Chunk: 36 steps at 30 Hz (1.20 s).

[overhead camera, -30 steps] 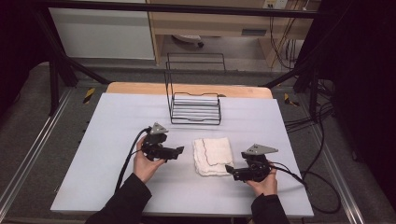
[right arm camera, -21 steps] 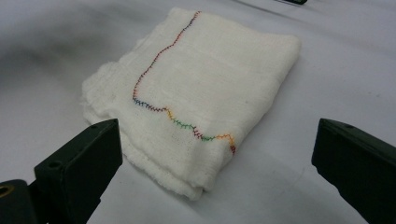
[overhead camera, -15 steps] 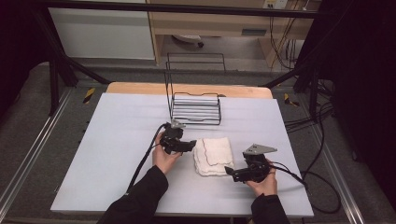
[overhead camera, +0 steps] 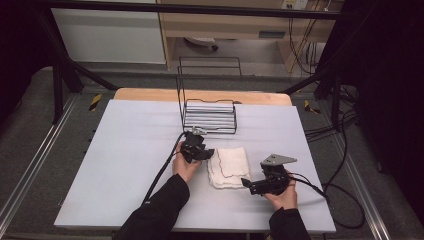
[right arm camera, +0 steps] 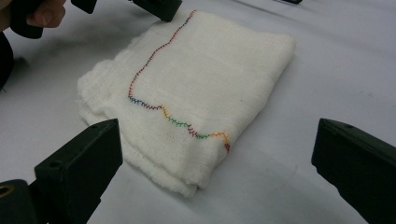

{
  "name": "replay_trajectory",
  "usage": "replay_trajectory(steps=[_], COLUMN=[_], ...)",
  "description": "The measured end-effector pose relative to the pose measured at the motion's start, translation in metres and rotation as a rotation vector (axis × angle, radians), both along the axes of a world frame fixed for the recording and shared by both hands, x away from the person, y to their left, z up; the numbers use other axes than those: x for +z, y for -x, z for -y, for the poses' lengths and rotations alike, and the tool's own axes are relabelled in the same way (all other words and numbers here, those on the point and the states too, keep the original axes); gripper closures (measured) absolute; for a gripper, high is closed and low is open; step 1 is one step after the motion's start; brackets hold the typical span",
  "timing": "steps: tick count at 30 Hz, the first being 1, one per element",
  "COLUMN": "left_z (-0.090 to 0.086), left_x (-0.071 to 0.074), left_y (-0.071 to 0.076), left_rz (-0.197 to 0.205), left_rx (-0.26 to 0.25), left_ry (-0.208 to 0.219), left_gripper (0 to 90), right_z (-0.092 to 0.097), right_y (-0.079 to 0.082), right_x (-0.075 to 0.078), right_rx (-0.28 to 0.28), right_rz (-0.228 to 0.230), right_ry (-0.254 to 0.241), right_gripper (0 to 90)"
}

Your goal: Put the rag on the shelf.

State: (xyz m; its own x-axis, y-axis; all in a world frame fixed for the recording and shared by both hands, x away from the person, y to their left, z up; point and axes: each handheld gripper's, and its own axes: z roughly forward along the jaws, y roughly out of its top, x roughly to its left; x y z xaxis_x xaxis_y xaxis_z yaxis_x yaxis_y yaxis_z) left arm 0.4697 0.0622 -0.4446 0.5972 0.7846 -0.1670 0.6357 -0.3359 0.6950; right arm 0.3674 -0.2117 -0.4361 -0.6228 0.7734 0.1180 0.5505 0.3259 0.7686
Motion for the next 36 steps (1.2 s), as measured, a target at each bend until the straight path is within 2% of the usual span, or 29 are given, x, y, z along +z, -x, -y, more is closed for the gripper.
replay_trajectory(steps=[3, 12, 16, 21, 26, 29, 36], left_z=[0.001, 0.003, 0.005, 0.007, 0.007, 0.008, 0.010], left_x=[-0.001, -0.003, -0.003, -0.003, -0.004, -0.004, -0.004], left_y=[0.000, 0.002, 0.002, 0.004, 0.003, 0.005, 0.006], left_rz=[-0.006, -0.021, -0.036, -0.023, -0.020, 0.002, 0.022], left_rx=[-0.005, -0.021, -0.016, -0.026, -0.041, -0.051, -0.057], left_ry=[0.003, 0.012, 0.034, 0.020, 0.014, -0.007, -0.022], left_gripper=[58.3, 67.1, 74.0, 78.4, 79.3, 79.5, 79.9], right_z=[0.000, 0.000, 0.000, 0.001, 0.002, 0.002, -0.001], right_y=[0.000, -0.002, -0.004, -0.009, -0.017, -0.027, -0.051], right_x=[0.000, 0.000, 0.001, 0.002, 0.004, 0.004, 0.003], right_rx=[0.001, 0.004, 0.003, -0.002, -0.019, -0.037, -0.072], right_rz=[-0.011, -0.002, -0.007, -0.004, -0.004, -0.005, -0.005], right_ry=[0.002, -0.005, -0.011, -0.019, -0.037, -0.052, -0.063], right_gripper=[2.4, 2.5, 2.7, 2.8, 3.8, 4.6, 8.2])
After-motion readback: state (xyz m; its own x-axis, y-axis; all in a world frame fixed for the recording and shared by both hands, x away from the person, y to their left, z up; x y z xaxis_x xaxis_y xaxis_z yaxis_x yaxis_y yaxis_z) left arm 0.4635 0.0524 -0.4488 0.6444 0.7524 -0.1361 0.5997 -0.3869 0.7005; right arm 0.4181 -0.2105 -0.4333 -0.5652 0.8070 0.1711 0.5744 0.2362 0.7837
